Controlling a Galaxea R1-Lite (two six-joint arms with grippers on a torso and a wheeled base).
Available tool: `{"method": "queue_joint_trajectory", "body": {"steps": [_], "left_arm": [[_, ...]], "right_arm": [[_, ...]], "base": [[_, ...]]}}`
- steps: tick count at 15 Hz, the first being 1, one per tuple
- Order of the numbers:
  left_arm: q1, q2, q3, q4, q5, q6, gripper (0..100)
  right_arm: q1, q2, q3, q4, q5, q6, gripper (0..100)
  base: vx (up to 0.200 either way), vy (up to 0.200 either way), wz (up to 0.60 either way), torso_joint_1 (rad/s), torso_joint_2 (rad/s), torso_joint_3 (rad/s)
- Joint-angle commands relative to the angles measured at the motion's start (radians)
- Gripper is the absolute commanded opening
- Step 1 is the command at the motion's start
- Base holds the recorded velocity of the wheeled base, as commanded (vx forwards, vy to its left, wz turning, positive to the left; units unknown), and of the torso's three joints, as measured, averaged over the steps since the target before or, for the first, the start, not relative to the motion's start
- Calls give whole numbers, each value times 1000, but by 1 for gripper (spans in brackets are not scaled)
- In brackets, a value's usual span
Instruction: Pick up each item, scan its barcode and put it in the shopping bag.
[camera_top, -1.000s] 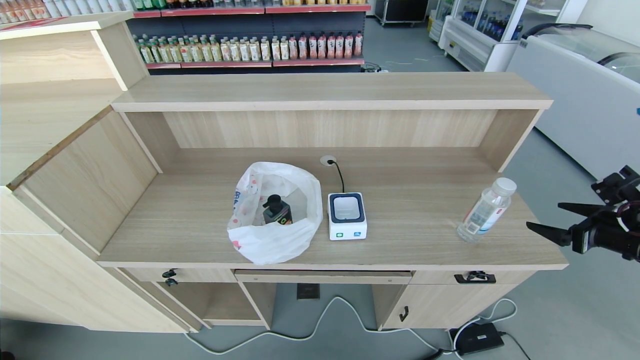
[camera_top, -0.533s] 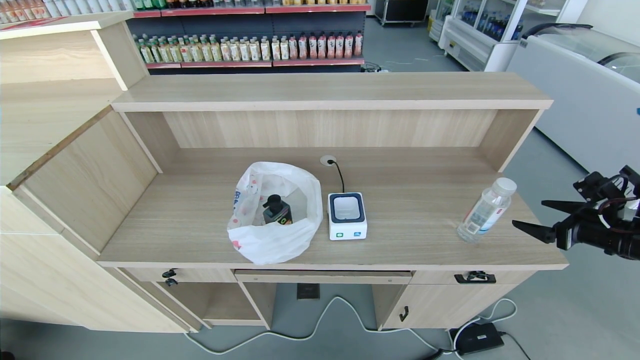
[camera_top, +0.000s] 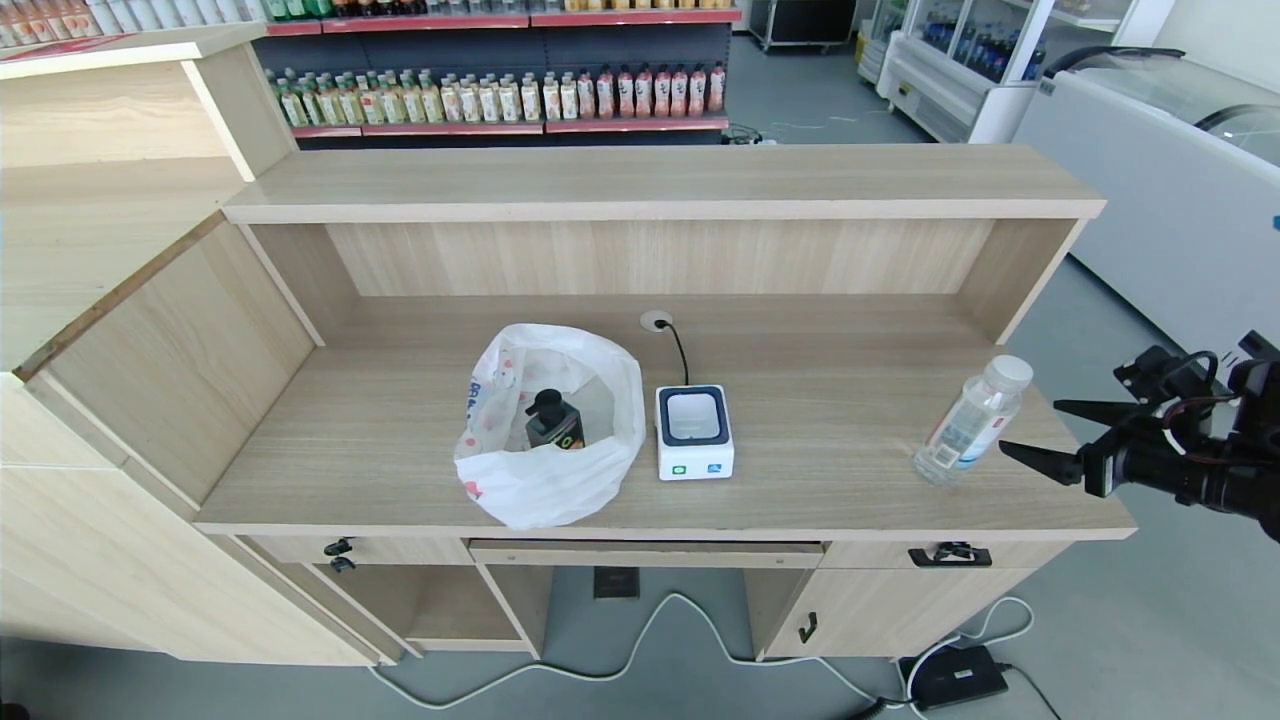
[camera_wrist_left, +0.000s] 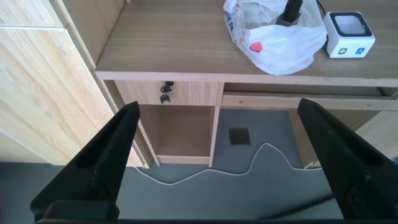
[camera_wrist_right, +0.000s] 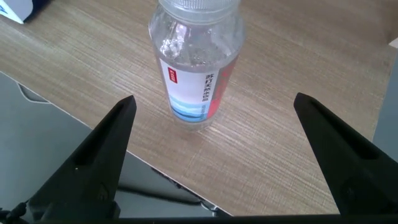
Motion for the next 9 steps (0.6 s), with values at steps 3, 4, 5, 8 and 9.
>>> {"method": "queue_joint_trajectory", "body": {"steps": [3,4,5,8,9], "left_arm": [[0,0,0,0,0,-2,100],[0,0,0,0,0,0,100],[0,0,0,0,0,0,100],[0,0,0,0,0,-2,100],[0,0,0,0,0,0,100]], "right_arm": [[29,43,-48,1,-1,1,100],[38,53,-60,1,-1,1,100],[46,58,-66,1,-1,1,100],[64,83,-94,1,-1,4,100],[71,89,-103,1,-1,4,100]], "base": [[0,0,0,0,0,0],[0,0,0,0,0,0],[0,0,0,0,0,0],[0,0,0,0,0,0],[0,0,0,0,0,0]]}}
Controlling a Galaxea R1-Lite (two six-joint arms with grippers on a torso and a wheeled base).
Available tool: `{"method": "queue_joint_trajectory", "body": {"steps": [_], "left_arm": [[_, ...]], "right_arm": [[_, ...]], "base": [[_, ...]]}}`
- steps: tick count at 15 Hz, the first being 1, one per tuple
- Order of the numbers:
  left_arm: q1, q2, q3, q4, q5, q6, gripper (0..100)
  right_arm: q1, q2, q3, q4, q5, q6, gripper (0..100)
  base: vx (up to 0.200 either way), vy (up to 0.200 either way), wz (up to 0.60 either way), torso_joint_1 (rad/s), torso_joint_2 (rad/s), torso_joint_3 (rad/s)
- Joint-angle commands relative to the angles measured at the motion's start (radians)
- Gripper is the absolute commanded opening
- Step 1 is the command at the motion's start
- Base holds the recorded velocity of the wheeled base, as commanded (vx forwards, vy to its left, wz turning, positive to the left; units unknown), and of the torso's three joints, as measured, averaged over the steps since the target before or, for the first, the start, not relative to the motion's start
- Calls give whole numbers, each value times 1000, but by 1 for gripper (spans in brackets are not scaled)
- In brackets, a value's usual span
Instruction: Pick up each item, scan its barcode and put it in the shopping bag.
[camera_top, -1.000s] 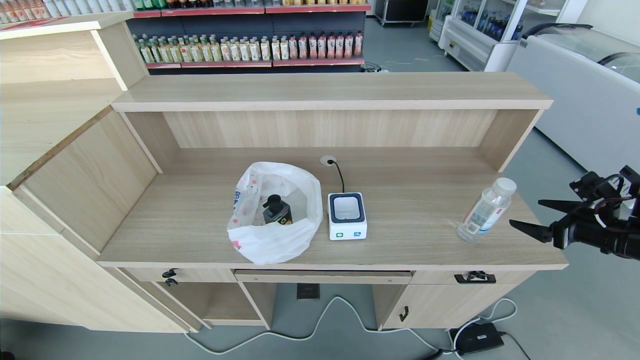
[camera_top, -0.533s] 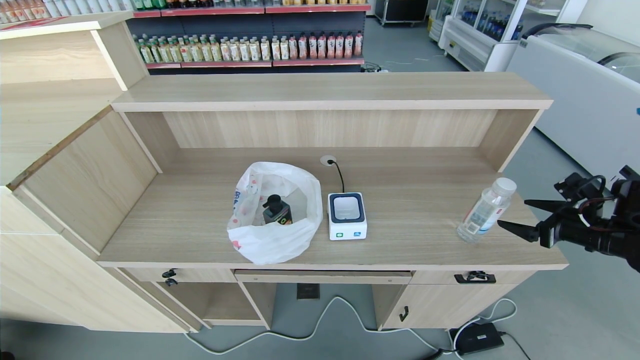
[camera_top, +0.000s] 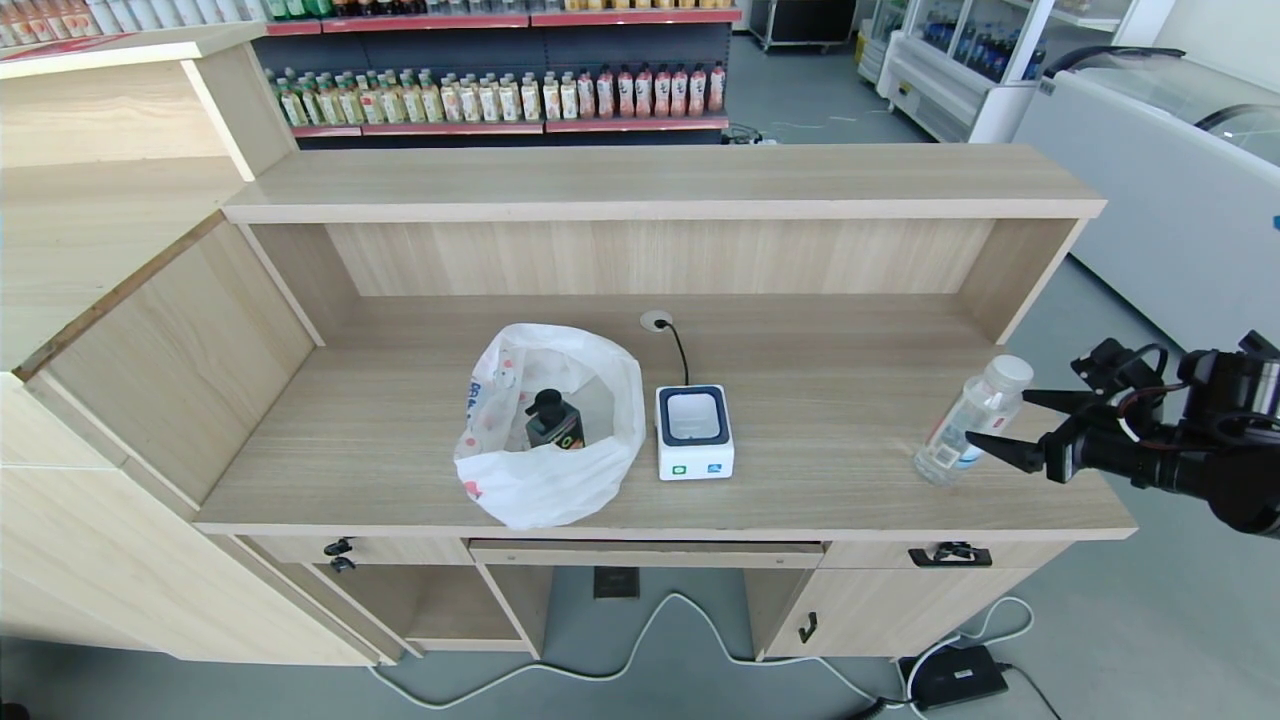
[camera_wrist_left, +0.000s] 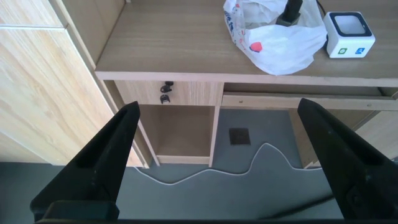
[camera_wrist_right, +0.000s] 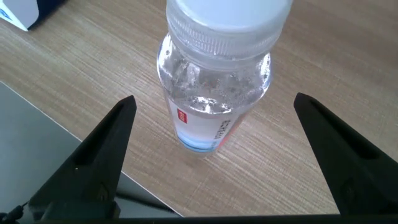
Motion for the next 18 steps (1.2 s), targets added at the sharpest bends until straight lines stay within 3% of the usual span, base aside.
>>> {"method": "queue_joint_trajectory", "body": {"steps": [1,18], "left_arm": [[0,0,0,0,1,0,100],[0,0,0,0,1,0,100]], "right_arm": [[8,20,-12,0,0,-1,100],[65,126,-112,-22,0,1,100]], "base": [[0,0,0,0,0,0],[0,0,0,0,0,0]]}}
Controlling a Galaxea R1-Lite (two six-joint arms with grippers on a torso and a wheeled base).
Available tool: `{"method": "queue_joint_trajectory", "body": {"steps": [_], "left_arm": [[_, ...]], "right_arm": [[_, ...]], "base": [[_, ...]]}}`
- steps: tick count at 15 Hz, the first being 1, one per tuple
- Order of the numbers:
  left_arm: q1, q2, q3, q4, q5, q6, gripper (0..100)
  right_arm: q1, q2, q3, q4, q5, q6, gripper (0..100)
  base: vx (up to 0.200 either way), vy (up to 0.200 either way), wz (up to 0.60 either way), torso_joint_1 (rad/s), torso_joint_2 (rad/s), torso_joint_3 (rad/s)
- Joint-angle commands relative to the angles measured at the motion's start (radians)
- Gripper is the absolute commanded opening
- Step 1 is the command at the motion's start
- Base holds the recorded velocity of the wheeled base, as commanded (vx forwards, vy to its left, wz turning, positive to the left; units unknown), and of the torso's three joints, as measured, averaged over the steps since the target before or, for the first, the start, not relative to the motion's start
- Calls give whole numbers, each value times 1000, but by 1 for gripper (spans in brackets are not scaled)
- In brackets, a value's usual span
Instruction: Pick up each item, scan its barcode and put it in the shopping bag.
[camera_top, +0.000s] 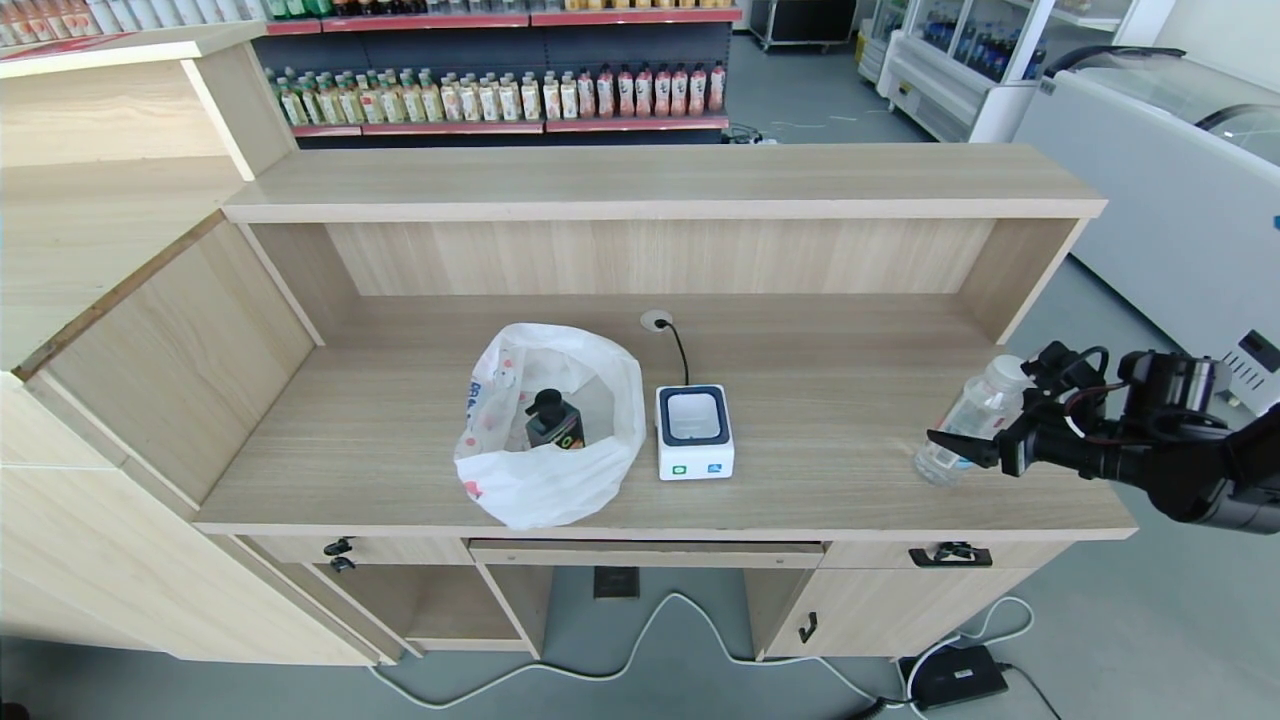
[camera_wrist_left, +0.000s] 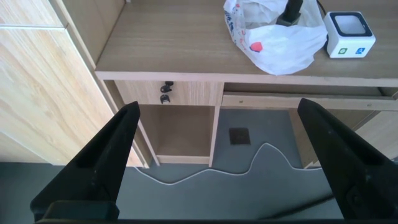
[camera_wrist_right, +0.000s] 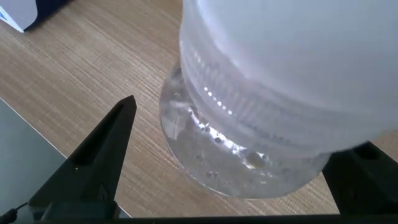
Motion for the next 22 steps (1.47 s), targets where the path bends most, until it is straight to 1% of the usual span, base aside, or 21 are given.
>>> {"method": "queue_joint_trajectory", "body": {"steps": [1,4,9,10,18,19,22], "left_arm": [[0,0,0,0,1,0,100],[0,0,0,0,0,0,100],[0,0,0,0,1,0,100],[0,0,0,0,0,0,100],[0,0,0,0,1,0,100],[0,0,0,0,0,0,100],[0,0,0,0,0,0,100]], "right_arm": [[2,22,-18,-1,0,0,100],[8,46,-64,1,0,5,100],[31,63,-79,-1,2,5,100],[34,63,-79,-2,2,5,0],[34,19,-69,7,2,20,0],[36,-12,-64,8,2,54,0],[36,-90,-52,50,2,69,0]], "base": [[0,0,0,0,0,0],[0,0,0,0,0,0],[0,0,0,0,0,0],[0,0,0,0,0,0],[0,0,0,0,0,0],[0,0,0,0,0,0],[0,0,0,0,0,0]]}}
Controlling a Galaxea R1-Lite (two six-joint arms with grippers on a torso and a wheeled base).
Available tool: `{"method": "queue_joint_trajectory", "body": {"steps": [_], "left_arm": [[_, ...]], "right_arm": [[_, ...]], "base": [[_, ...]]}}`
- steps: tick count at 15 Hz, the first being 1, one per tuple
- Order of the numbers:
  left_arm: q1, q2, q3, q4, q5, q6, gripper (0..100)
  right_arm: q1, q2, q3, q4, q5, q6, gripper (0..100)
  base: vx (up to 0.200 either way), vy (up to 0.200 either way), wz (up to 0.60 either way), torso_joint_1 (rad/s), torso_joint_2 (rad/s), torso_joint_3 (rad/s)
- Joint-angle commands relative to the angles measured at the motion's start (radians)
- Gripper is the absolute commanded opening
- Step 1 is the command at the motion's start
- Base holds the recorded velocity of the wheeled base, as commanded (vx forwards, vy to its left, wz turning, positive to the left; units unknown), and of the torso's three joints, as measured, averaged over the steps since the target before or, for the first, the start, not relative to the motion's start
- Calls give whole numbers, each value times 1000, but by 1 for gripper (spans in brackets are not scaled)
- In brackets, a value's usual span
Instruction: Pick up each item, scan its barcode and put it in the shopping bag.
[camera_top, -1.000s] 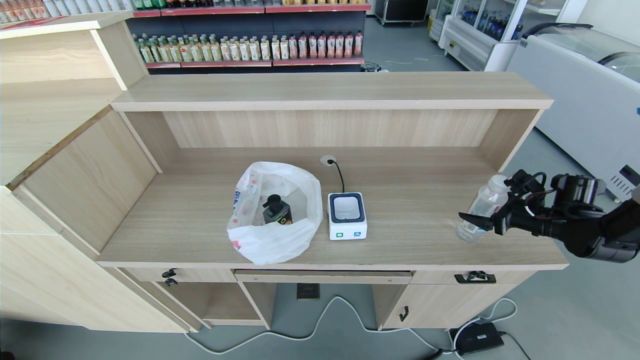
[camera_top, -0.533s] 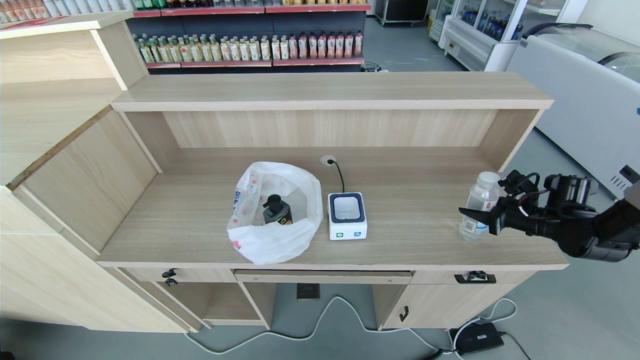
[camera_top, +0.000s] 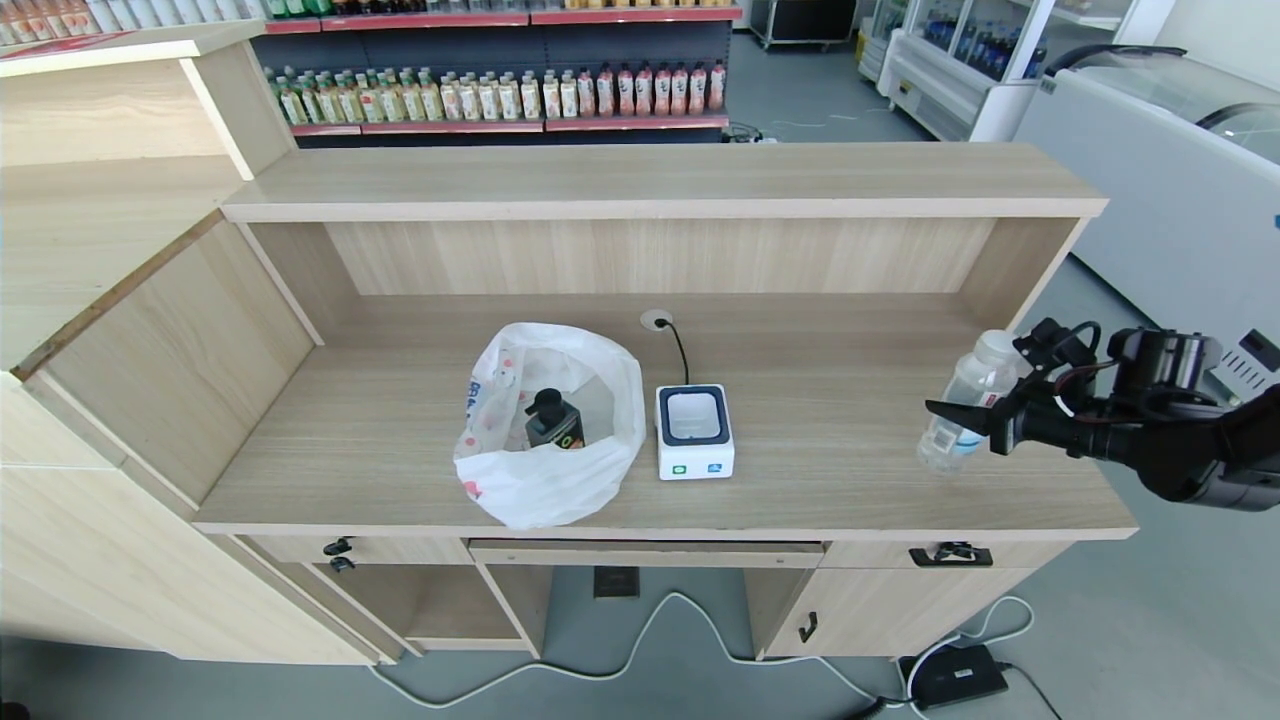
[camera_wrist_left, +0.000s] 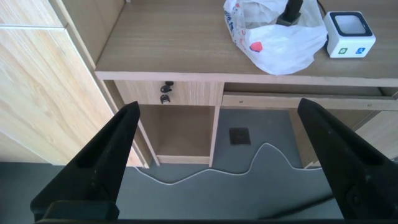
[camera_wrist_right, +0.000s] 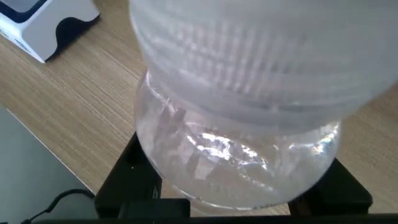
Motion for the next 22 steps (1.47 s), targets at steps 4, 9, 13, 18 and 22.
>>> {"method": "queue_joint_trajectory", "body": {"steps": [4,9,13,18,22], "left_arm": [[0,0,0,0,1,0,100],[0,0,0,0,1,0,100],[0,0,0,0,1,0,100],[0,0,0,0,1,0,100],[0,1,0,0,1,0,100]], "right_arm": [[18,-266,19,73,79,207,0],[107,-575,16,127,320,432,0],[371,-758,-37,202,323,517,0],[526,-887,-36,374,315,509,0],[570,-961,-8,506,309,508,0]], "base": [[0,0,0,0,0,0],[0,0,0,0,0,0],[0,0,0,0,0,0],[0,0,0,0,0,0],[0,0,0,0,0,0]]}}
